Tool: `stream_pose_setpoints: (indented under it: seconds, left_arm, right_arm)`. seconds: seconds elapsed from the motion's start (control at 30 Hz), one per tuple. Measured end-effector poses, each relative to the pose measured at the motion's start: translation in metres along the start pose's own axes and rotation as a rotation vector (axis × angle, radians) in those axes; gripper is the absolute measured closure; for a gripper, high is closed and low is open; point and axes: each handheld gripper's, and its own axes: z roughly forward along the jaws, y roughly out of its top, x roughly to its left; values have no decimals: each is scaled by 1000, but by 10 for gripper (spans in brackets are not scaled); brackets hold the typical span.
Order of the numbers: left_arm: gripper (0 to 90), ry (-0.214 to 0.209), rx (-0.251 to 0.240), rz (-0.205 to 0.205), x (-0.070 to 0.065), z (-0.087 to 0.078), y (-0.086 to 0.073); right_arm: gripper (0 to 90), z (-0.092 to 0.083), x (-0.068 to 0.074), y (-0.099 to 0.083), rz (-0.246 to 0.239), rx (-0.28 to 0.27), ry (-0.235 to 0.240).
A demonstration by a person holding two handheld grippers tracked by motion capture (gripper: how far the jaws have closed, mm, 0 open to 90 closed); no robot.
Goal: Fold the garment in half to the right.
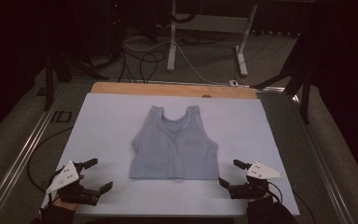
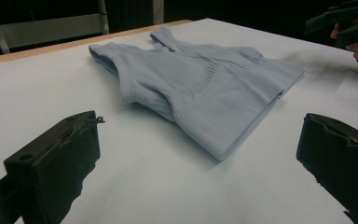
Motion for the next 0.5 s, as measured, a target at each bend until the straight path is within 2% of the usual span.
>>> stream_pose_setpoints:
  seconds: [0.43,0.5]
  left_arm:
    - [1,-12,2,-4,-2,1,1]
    - [1,-18,9,-6,-3,2,0]
  right_arm:
    - [86,4,1,1,-9,18,-4]
    - [86,4,1,1,-2,14,11]
